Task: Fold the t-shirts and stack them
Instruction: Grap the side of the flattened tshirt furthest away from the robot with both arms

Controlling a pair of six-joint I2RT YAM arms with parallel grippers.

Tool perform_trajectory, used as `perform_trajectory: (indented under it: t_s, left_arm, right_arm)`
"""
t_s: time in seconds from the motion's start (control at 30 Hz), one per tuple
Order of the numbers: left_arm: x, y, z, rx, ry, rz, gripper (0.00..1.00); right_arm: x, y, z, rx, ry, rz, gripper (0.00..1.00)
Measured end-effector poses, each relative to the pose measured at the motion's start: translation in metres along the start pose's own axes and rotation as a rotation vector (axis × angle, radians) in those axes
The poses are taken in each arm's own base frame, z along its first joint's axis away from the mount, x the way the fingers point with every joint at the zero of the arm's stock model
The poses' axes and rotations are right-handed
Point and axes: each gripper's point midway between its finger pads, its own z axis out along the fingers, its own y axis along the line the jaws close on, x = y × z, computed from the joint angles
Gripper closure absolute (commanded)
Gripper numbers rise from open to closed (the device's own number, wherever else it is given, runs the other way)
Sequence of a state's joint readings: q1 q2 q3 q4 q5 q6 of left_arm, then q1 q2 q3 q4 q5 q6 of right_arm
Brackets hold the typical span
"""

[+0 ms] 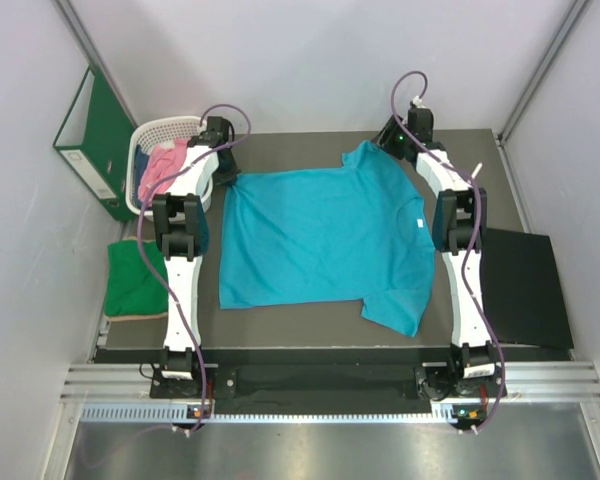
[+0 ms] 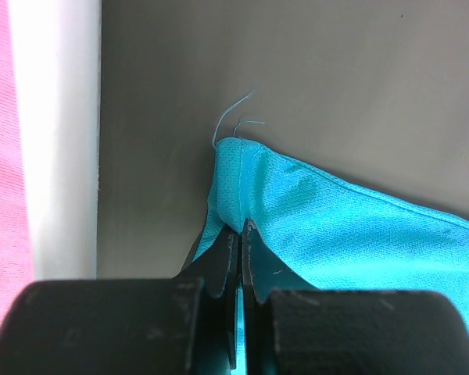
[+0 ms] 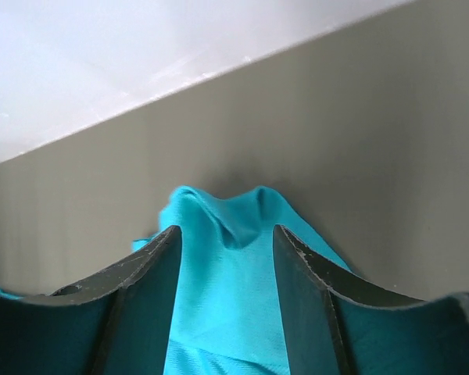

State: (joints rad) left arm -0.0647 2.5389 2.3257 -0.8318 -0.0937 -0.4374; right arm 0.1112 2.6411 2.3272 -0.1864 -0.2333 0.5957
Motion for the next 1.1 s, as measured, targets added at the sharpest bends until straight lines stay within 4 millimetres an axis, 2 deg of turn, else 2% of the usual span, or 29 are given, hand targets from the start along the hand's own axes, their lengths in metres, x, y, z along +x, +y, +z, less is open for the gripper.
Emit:
perform_trajectory:
  t_s: [0.2, 0.4, 0.47, 0.5, 0.6, 0.7, 1.1]
  left_arm:
    - [0.000, 0.000, 0.000, 0.001, 0.000, 0.000, 1.00]
    - [0.000, 0.000, 0.001, 0.001, 0.000, 0.000, 1.00]
    - [0.000, 0.000, 0.001, 0.001, -0.001, 0.000, 1.00]
    - [0.000, 0.000, 0.000, 0.002, -0.002, 0.000, 1.00]
    - [0.000, 0.000, 0.000, 0.003, -0.003, 0.000, 1.00]
    - [0.000, 0.000, 0.000, 0.003, -0.004, 0.000, 1.00]
    - [0.000, 0.000, -0.001, 0.006, -0.010, 0.002, 1.00]
  right_arm:
    - [0.018, -0.008, 0.010, 0.014, 0.031, 0.019, 0.52]
    - [0.019, -0.004, 0.012, 0.003, 0.021, 0.032, 0.60]
    - [0.018, -0.003, 0.013, 0.002, 0.017, 0.039, 0.68]
    - [0.017, -0.003, 0.013, 0.001, 0.014, 0.041, 0.76]
    - [0.016, -0.003, 0.015, 0.001, 0.006, 0.056, 0.91]
    - [0.017, -0.005, 0.018, 0.006, 0.002, 0.065, 0.98]
    - [0.021, -0.010, 0.020, 0.017, 0.003, 0.069, 1.00]
